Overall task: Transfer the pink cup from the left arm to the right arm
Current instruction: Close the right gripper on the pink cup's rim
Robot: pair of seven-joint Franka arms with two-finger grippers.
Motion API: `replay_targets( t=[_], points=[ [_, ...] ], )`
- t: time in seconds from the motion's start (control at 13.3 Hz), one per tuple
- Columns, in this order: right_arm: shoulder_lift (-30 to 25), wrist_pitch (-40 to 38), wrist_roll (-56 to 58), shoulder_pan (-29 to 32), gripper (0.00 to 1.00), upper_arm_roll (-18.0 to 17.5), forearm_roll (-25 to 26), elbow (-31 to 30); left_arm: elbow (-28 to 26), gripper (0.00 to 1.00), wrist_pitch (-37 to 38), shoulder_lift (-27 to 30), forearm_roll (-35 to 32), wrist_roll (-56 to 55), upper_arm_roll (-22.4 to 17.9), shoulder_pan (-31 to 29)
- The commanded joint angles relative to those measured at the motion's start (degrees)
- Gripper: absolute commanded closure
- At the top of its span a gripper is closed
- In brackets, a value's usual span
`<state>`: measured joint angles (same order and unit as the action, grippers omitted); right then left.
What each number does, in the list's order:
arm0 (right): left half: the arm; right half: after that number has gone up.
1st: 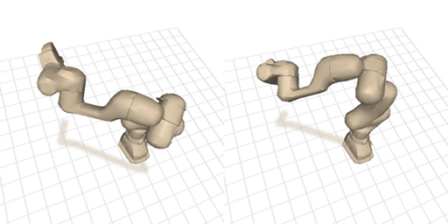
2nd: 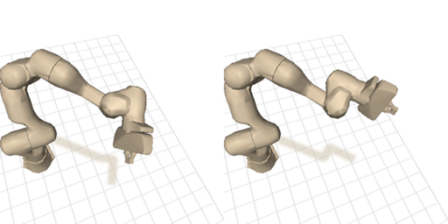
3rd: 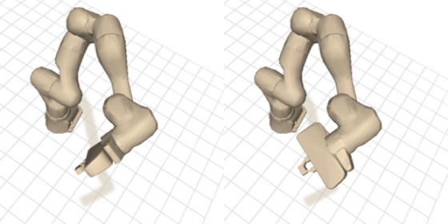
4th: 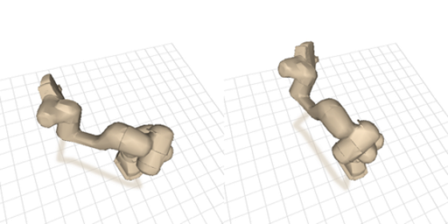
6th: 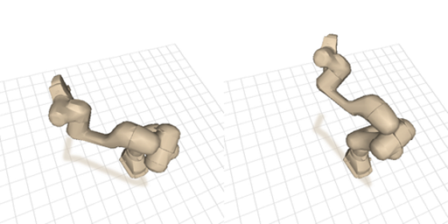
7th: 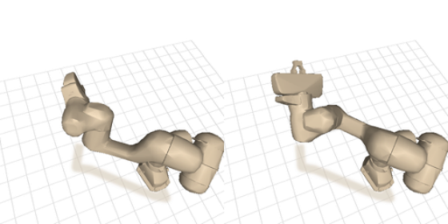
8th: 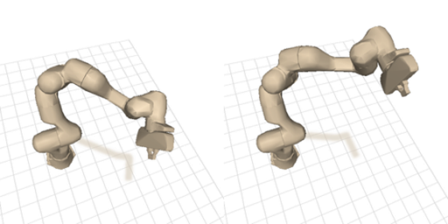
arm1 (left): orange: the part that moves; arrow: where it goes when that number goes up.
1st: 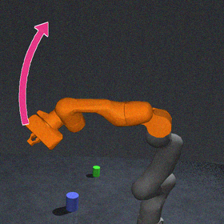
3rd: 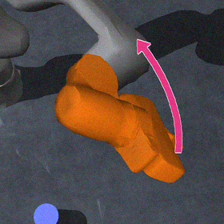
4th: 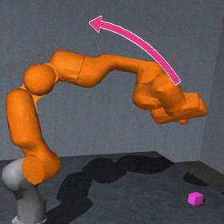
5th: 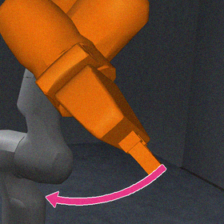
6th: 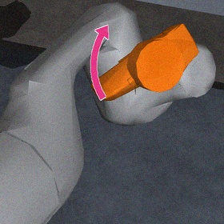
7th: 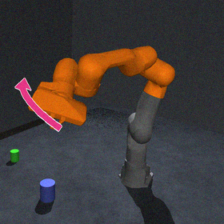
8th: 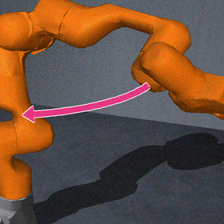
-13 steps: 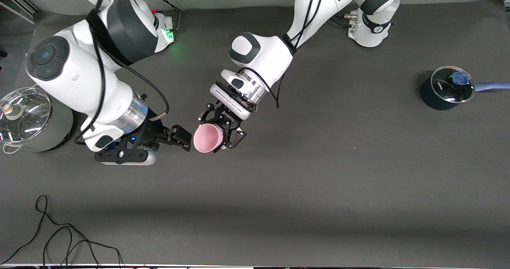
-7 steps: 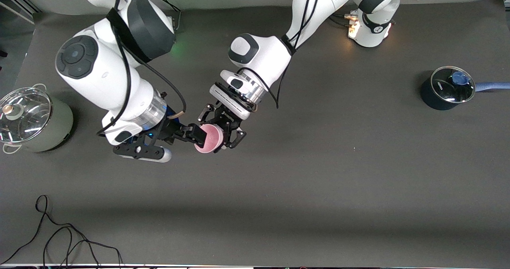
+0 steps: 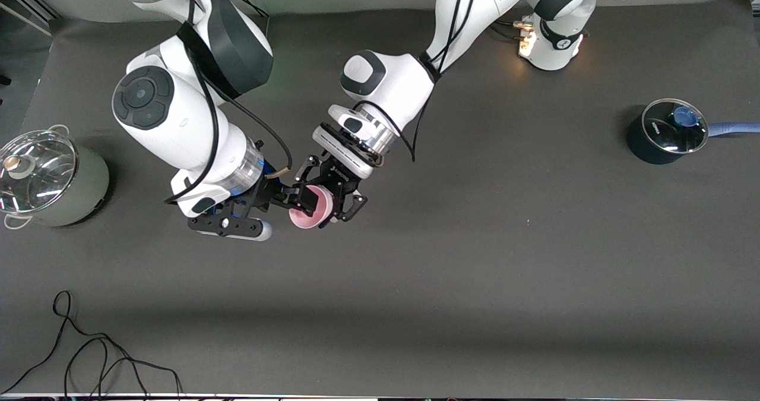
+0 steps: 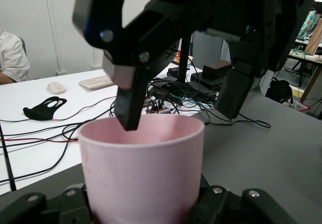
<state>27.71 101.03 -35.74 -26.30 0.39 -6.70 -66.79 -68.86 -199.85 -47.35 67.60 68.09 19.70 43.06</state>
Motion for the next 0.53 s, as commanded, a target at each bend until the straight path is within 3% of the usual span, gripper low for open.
replay_targets(
  t=[0.0,0.15,0.38,0.45],
  points=[
    [-0.46,-1.97,-0.83,-0.24,0.01,0.66,-2.42,0.17,0.75,1.00,-1.16,-0.46,0.16,-0.86,-0.90,1.07],
    [-0.46,-3.29,-0.83,0.11,0.14,1.19,-5.68,0.17,0.75,1.00,-1.16,-0.46,0.16,-0.86,-0.90,1.07],
    [-0.64,-4.79,-0.83,0.29,0.34,1.28,-6.39,0.52,0.75,1.00,-1.07,-0.46,0.16,-0.86,-0.90,1.07],
    [-0.64,-4.87,-0.83,0.29,0.48,1.37,-6.48,0.52,0.75,1.00,-1.07,-0.54,0.08,-0.86,-0.90,1.07]
  ],
)
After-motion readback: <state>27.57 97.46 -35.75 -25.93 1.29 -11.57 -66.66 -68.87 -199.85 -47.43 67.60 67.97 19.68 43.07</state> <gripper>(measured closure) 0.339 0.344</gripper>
